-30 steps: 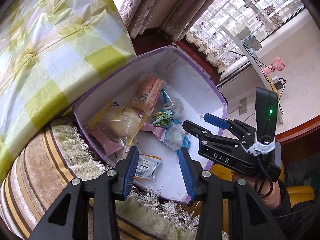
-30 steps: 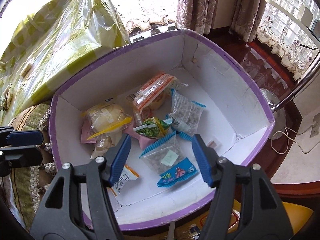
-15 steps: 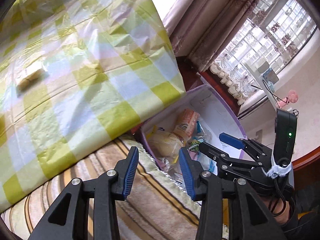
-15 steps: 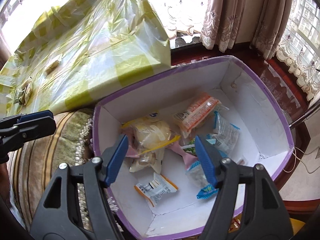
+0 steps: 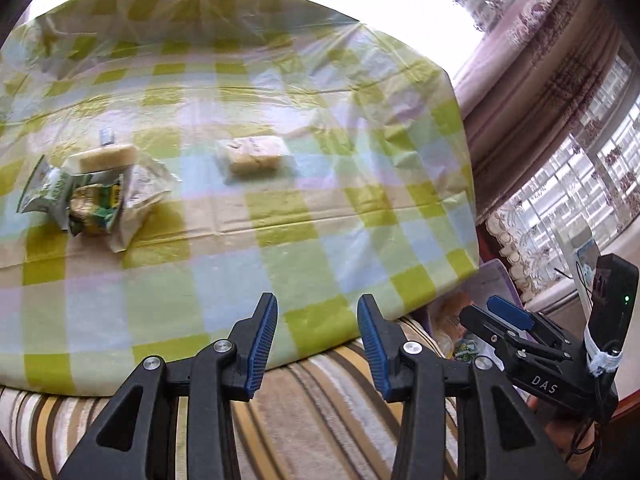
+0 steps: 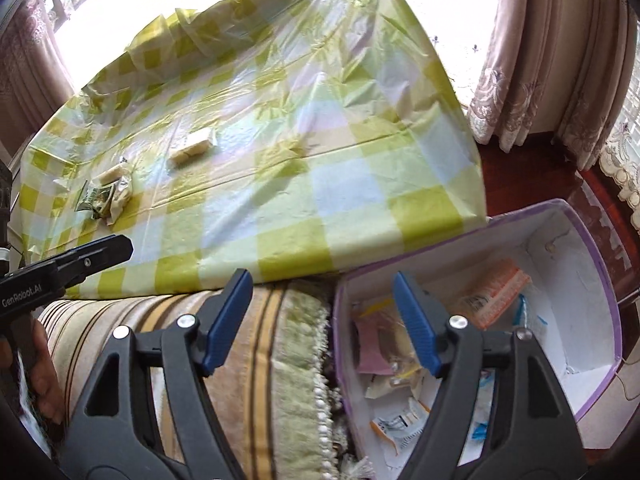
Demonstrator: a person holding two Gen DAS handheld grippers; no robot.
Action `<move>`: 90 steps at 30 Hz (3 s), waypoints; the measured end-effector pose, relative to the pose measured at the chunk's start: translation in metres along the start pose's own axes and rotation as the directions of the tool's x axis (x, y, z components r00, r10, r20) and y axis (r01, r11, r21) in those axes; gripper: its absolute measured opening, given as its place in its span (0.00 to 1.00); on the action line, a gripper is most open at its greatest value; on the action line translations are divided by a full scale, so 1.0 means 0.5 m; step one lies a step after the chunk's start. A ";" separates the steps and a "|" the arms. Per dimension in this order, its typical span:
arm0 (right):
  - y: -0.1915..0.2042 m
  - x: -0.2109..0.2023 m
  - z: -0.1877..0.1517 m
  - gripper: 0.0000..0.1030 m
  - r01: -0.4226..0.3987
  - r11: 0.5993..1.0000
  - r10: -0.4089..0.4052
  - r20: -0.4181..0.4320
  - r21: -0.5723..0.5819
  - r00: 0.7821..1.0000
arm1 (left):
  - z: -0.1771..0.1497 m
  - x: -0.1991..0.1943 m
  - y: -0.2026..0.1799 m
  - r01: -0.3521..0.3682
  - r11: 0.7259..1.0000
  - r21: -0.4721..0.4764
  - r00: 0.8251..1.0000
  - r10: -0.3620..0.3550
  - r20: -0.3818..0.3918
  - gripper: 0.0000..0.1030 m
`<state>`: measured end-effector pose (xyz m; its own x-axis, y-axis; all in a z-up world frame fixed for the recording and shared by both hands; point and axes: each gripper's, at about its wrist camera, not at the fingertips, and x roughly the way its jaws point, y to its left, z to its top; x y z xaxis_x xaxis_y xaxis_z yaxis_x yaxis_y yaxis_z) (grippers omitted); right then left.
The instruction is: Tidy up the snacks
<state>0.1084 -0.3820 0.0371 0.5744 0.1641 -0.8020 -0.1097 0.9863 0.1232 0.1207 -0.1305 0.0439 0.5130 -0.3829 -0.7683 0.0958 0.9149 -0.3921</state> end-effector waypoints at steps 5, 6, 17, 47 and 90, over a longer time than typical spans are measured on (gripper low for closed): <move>0.058 0.016 0.017 0.74 -0.037 0.999 0.037 0.006 -0.023 0.999 | 0.009 -0.042 0.109 -0.059 0.989 -0.136 0.995 0.070 0.077 0.42; 0.065 0.019 0.022 0.74 -0.043 0.999 0.043 0.008 -0.024 0.999 | 0.010 -0.050 0.130 -0.070 0.984 -0.163 0.992 0.086 0.091 0.42; 0.136 0.059 0.055 0.75 -0.063 0.995 0.062 -0.009 -0.077 0.998 | 0.022 -0.084 0.304 -0.127 0.924 -0.360 0.975 0.183 0.123 0.42; 0.352 0.167 0.187 0.78 -0.168 0.970 0.180 0.056 -0.175 0.982 | 0.138 0.011 0.394 -0.237 0.917 -0.322 0.945 0.294 0.141 0.43; 0.609 0.391 0.274 0.17 -0.156 0.920 0.155 -0.033 -0.359 0.987 | 0.073 -0.072 0.451 -0.177 0.869 -0.463 0.907 0.326 0.267 0.34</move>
<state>0.2986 -0.0471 -0.0022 0.5236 0.3139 -0.7920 -0.4819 0.8757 0.0285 0.1550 0.0944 0.0016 0.7241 -0.0145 -0.6896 -0.4019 0.8036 -0.4390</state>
